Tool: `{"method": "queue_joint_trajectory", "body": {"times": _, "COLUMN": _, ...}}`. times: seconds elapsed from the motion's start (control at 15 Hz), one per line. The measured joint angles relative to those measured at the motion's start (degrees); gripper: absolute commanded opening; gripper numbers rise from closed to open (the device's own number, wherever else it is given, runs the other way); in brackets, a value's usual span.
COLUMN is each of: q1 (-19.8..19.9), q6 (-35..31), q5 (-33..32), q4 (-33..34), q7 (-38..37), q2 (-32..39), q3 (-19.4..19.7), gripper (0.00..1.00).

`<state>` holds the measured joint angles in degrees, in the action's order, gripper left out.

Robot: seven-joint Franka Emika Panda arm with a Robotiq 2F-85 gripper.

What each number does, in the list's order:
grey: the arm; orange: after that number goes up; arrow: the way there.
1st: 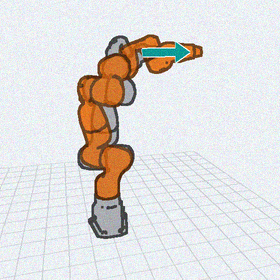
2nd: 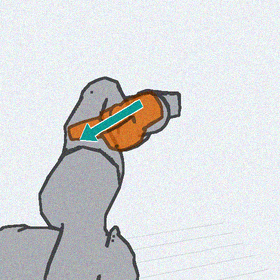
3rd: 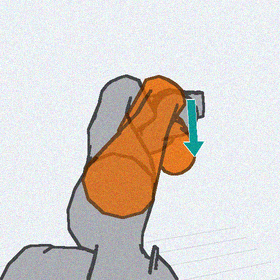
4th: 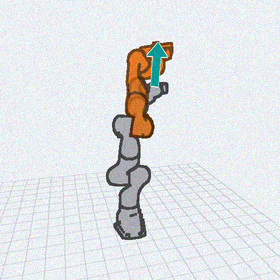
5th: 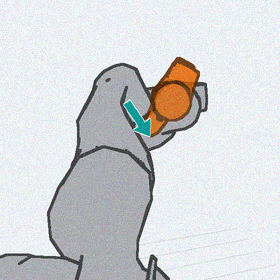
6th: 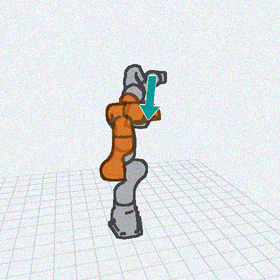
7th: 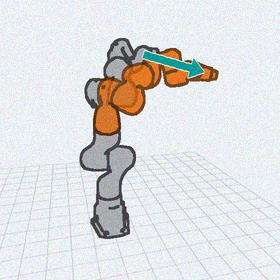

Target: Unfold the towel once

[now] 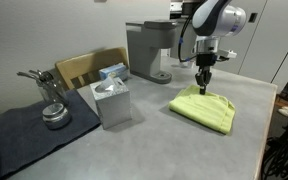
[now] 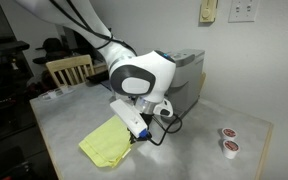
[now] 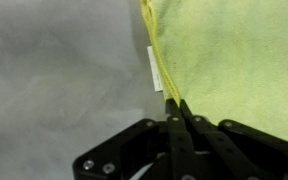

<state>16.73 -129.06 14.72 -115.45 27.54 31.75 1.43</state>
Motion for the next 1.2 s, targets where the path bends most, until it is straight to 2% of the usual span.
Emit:
{"method": "queue_joint_trajectory", "body": {"times": 0.4, "q1": -0.57, "q6": 0.0, "q5": -1.1, "q4": -0.33, "q7": -0.5, "q2": -0.82, "q3": -0.05, "gripper": 0.01}}
{"method": "queue_joint_trajectory", "body": {"times": 1.2, "q1": -2.62, "q6": 0.19, "q5": -1.49, "q4": -4.42, "q7": -0.38, "q2": -8.13, "q3": -1.09, "gripper": 0.01}}
